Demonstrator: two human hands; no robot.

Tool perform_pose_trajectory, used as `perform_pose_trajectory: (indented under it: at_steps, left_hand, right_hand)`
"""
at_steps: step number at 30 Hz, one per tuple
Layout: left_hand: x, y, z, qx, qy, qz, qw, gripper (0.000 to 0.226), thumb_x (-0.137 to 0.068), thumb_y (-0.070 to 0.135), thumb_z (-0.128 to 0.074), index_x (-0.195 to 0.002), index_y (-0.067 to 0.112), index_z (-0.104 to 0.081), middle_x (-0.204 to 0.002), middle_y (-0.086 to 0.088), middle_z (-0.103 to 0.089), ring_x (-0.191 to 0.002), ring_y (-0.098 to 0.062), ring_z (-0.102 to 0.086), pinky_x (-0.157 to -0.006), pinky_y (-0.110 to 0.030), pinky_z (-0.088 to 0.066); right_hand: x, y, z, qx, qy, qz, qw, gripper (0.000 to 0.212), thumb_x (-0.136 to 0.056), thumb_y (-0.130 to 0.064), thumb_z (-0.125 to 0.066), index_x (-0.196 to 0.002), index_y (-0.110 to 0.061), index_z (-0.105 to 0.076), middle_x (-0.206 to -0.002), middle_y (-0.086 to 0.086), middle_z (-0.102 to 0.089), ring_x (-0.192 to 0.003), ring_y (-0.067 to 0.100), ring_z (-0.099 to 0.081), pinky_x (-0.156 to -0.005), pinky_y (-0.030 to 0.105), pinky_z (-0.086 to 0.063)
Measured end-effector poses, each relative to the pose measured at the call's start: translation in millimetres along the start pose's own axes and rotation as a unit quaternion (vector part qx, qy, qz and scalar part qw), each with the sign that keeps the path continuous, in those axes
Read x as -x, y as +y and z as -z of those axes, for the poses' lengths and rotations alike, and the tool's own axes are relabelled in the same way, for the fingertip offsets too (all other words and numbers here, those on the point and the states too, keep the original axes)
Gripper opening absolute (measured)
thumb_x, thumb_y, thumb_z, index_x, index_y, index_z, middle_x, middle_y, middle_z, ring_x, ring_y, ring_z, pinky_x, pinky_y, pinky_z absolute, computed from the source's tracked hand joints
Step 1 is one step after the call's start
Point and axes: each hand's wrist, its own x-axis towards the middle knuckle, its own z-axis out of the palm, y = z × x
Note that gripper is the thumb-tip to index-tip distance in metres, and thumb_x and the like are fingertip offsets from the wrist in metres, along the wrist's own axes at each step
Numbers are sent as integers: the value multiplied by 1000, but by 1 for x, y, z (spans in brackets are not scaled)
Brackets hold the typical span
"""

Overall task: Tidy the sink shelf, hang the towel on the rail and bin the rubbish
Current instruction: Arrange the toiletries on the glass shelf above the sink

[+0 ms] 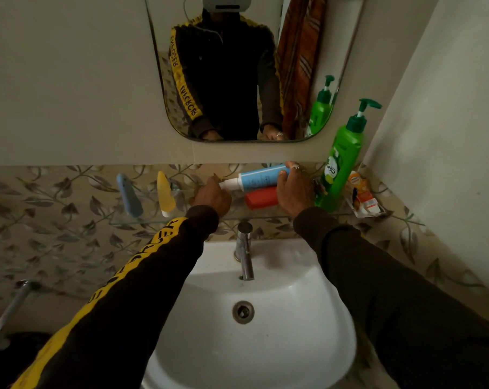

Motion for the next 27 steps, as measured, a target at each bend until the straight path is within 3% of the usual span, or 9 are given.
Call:
perform_pose_trajectory:
  at_steps: [8, 12, 17, 21, 27]
  left_hand:
    - [2, 1, 15, 80, 13, -8, 997, 40, -96, 19, -51, -132, 3, -45, -126, -22, -59, -114, -37, -57, -91, -35, -43]
    - [8, 4, 27, 128, 27, -24, 991, 48, -97, 17, -52, -142, 4, -40, -134, -19, -57, -122, -34, -55, -104, -40, -43]
    - [18, 13, 41, 131, 90, -47, 986, 46, -98, 22, -52, -140, 6, -44, -134, -18, -57, -121, -32, -55, -97, -32, -41]
    - [27, 25, 51, 149, 133, -52, 978, 43, -100, 26, -50, -139, 7, -48, -135, -16, -57, -122, -31, -54, -100, -33, -40]
    - [35, 40, 71, 169, 224, -77, 957, 33, -97, 26, -56, -122, 6, -64, -120, -15, -64, -112, -29, -59, -90, -29, -41]
  right_hand:
    - [4, -8, 2, 3, 17, 19, 1000, 42, -98, -13, -45, -138, -4, -53, -134, 22, -58, -127, 37, -51, -110, 44, -39]
    - [9, -13, 5, -3, 28, 29, 999, 44, -95, -11, -48, -138, -3, -53, -136, 21, -57, -128, 35, -50, -109, 42, -38]
    - [20, -20, 11, -35, 35, 37, 998, 48, -92, -11, -50, -140, -5, -52, -137, 19, -53, -128, 32, -50, -111, 42, -39]
    - [28, -26, 19, -69, 46, 33, 996, 52, -89, -10, -53, -141, -6, -51, -137, 18, -52, -127, 31, -50, -110, 41, -39]
    - [39, -30, 31, -114, 48, 21, 992, 60, -84, -7, -61, -143, -6, -48, -138, 17, -52, -128, 32, -50, -110, 41, -41]
